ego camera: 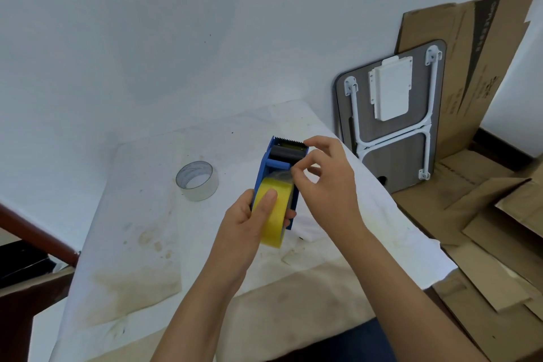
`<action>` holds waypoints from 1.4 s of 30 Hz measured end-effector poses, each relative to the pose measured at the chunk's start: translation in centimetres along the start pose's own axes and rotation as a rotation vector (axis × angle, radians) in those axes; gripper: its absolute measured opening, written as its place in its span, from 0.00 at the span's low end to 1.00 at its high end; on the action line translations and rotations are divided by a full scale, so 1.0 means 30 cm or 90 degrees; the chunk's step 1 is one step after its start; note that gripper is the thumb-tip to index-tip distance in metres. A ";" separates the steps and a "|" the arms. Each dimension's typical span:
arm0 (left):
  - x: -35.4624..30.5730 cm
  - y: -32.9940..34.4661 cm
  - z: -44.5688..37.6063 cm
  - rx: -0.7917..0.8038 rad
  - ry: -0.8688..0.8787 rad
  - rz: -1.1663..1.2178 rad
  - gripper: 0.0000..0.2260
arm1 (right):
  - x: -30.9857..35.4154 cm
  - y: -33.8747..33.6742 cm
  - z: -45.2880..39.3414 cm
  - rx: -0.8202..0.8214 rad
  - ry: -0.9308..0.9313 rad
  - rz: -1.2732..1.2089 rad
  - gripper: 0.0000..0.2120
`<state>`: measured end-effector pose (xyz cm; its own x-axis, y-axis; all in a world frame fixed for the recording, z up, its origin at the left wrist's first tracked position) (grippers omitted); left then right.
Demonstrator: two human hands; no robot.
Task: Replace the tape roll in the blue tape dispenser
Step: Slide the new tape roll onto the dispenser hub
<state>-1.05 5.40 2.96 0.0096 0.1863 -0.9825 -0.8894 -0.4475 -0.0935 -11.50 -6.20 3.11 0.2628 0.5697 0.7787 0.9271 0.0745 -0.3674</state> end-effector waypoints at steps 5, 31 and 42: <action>-0.008 0.004 0.001 0.010 0.004 -0.029 0.16 | 0.004 -0.018 -0.014 -0.050 0.114 -0.095 0.05; 0.006 -0.027 -0.002 0.074 -0.046 -0.034 0.12 | -0.039 -0.072 -0.095 0.220 0.336 -0.210 0.03; 0.008 -0.033 -0.010 0.066 -0.046 -0.022 0.14 | -0.007 -0.104 -0.108 0.348 0.256 -0.149 0.10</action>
<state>-0.02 5.62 2.78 0.0113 0.2641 -0.9644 -0.9316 -0.3476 -0.1062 -13.59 -9.22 5.73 0.2501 0.1504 0.9565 0.7320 0.6172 -0.2884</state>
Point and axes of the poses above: each hand's wrist, its own z-axis away from the middle knuckle, its own y-axis out of the palm, x = y × z, the point moved 2 cm from there along -z, towards the middle knuckle, and after that the axes turned 2 degrees about -y, right-handed, at the moved point
